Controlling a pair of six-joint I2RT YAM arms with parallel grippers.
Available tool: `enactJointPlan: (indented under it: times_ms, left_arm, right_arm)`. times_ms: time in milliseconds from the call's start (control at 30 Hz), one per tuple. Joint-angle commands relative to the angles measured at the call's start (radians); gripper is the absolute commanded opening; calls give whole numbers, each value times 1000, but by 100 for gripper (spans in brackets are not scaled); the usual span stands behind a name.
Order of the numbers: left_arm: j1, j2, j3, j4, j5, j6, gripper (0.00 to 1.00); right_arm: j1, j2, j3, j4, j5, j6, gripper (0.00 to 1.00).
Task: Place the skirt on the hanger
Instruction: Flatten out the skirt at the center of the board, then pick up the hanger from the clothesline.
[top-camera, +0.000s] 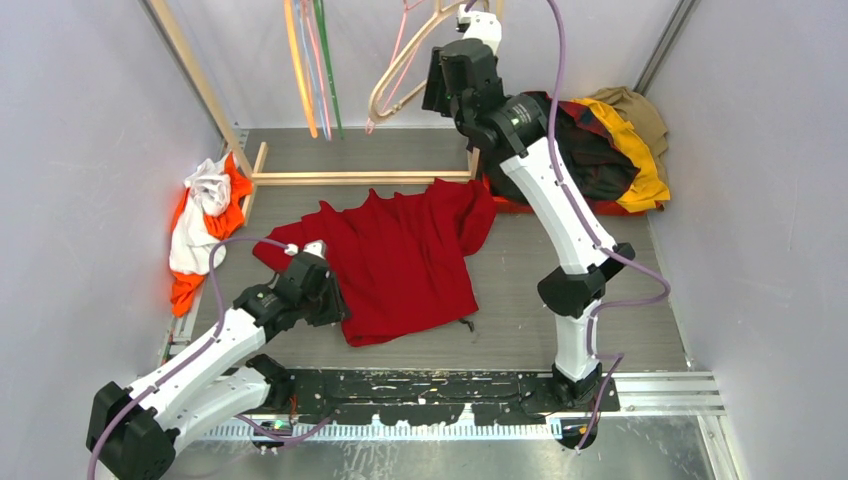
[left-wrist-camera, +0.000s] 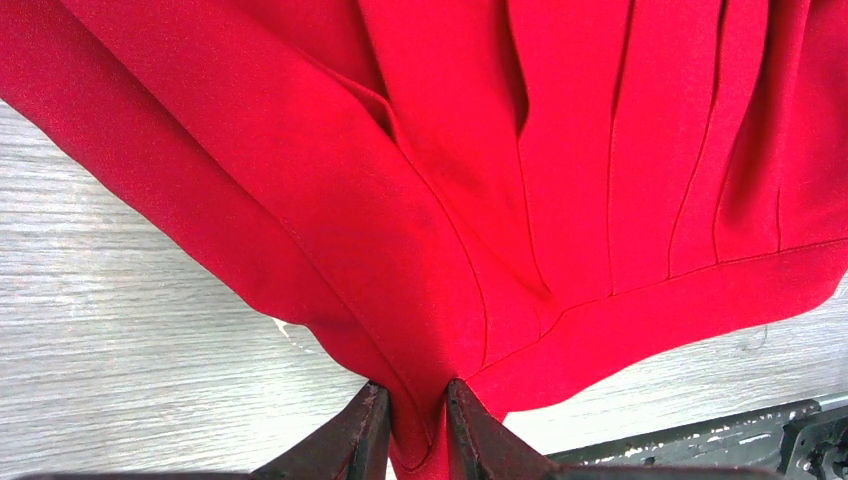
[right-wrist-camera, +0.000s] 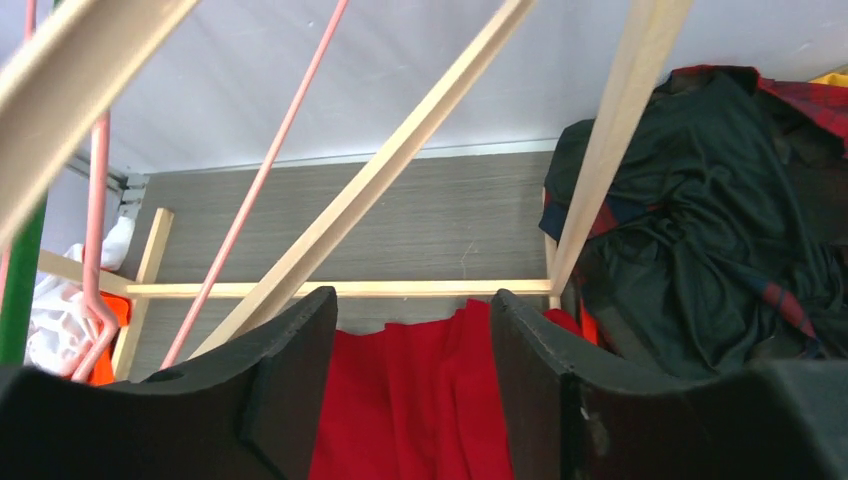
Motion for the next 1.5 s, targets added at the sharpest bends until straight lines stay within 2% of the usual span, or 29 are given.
enactJointPlan:
  times_ms: [0, 100, 367, 500, 700, 967, 1100, 1167, 1367, 1467]
  left_arm:
    - [-3, 8, 43, 31, -6, 12, 27]
    - [-3, 24, 42, 41, 0, 13, 27]
    - [-3, 40, 44, 52, 0, 17, 27]
    - [-3, 47, 49, 53, -3, 20, 26]
    - [-3, 41, 55, 45, -13, 21, 26]
    - [-3, 33, 65, 34, -19, 29, 26]
    - [-3, 40, 66, 39, -15, 30, 26]
    - [-3, 45, 66, 44, -13, 30, 26]
    - [-3, 63, 66, 65, -2, 31, 26]
    - [-3, 69, 68, 73, 1, 32, 25]
  right_arm:
    - [-8, -117, -14, 68, -26, -7, 65]
    - [-8, -194, -97, 143, -82, 6, 70]
    - [-7, -316, -211, 345, -281, 55, 73]
    - [-7, -225, -97, 322, -287, 67, 78]
    - [-7, -36, 141, 206, -239, 81, 76]
    - [-7, 41, 165, 222, -124, 57, 73]
    - [-8, 64, 180, 190, -53, 42, 57]
    - [-8, 52, 158, 189, -23, 30, 53]
    - [-15, 37, 142, 184, 50, -13, 52]
    - [-25, 30, 134, 188, 23, -8, 53]
